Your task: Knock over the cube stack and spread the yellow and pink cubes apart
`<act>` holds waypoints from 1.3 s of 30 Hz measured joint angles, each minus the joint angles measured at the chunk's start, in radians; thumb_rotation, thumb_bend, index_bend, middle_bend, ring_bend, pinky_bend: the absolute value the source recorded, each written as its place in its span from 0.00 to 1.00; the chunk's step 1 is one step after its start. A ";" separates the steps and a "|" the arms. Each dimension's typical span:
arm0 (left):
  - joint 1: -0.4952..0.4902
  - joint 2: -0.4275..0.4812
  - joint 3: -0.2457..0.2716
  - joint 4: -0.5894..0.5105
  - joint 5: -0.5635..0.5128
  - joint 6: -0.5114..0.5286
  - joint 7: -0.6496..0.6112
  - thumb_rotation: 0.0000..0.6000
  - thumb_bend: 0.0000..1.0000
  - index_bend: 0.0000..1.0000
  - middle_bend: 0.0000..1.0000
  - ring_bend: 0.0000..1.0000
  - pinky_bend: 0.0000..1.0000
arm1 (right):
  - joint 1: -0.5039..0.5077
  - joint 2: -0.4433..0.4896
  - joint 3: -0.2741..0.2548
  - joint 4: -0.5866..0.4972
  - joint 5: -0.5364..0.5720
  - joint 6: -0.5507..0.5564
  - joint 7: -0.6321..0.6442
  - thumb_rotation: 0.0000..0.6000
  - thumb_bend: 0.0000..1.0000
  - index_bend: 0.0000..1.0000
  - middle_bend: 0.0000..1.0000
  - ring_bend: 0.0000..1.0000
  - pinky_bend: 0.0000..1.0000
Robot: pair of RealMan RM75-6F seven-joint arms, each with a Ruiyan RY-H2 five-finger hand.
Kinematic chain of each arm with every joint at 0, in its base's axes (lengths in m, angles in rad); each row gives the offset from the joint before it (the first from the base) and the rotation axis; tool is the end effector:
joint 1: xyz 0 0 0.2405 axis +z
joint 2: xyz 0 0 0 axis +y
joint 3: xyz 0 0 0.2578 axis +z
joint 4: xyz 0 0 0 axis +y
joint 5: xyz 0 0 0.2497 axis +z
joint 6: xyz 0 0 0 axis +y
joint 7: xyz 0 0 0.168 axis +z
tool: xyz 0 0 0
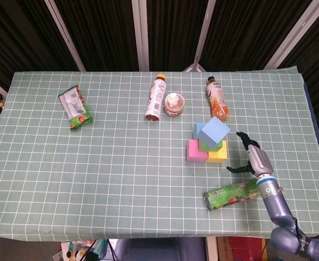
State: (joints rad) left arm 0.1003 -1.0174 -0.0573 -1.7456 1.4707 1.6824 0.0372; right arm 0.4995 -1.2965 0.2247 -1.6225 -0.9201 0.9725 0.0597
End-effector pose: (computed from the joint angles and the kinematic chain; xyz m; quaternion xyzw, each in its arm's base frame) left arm -0.3313 0.1466 0.1759 -0.5116 -0.3797 -0.3806 0.6703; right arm -0.2599 -0.3529 0.0252 0.5235 -0.6064 0.3960 0.4487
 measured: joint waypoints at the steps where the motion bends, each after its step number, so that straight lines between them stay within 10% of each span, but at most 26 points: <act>1: -0.001 -0.001 -0.001 -0.001 -0.001 -0.002 0.001 1.00 0.15 0.18 0.03 0.00 0.00 | 0.005 -0.012 0.001 0.008 0.006 0.004 -0.012 1.00 0.09 0.01 0.00 0.10 0.00; 39: -0.020 -0.010 -0.016 -0.011 -0.049 -0.043 0.043 1.00 0.15 0.18 0.03 0.00 0.00 | 0.075 -0.254 0.060 0.228 0.057 0.086 -0.153 1.00 0.09 0.32 0.34 0.47 0.04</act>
State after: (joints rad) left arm 0.0807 -1.0273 -0.0734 -1.7566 1.4214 1.6399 0.0806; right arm 0.5746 -1.5503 0.2843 -1.3944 -0.8633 1.0584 -0.0934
